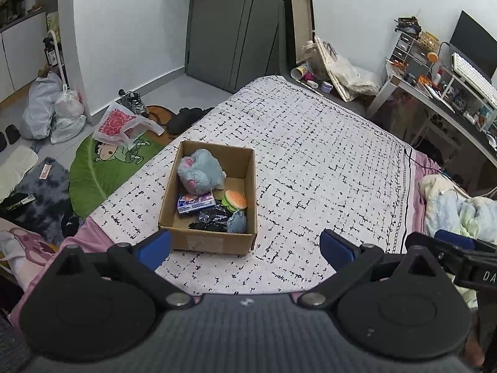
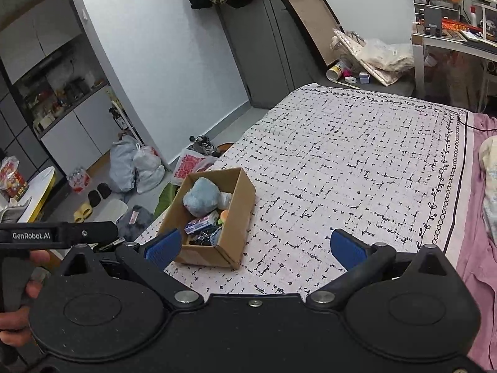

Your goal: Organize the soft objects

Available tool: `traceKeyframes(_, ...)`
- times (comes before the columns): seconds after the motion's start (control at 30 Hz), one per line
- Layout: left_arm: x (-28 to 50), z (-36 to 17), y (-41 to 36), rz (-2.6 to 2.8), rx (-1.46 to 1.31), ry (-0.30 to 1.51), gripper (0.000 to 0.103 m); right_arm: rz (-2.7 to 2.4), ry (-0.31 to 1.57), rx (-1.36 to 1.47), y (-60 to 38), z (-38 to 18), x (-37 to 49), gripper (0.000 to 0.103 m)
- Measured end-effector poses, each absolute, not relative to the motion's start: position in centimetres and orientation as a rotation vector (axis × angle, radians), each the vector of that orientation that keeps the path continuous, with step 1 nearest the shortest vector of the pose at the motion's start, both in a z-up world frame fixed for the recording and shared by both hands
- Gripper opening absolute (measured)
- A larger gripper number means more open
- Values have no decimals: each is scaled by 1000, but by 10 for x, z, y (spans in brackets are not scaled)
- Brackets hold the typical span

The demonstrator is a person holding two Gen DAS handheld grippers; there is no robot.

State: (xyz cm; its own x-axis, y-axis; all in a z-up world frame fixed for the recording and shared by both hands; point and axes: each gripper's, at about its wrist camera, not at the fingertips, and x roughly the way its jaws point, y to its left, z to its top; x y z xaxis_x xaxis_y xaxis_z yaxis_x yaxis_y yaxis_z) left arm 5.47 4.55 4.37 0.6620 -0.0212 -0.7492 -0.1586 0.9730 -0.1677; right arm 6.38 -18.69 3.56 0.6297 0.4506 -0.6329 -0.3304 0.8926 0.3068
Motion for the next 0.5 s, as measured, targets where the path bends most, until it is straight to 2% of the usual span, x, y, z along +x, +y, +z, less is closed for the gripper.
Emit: traceKeyframes(0.5, 52, 39, 48, 96, -218, 860, 101, 457, 770, 168, -187, 38, 64, 103)
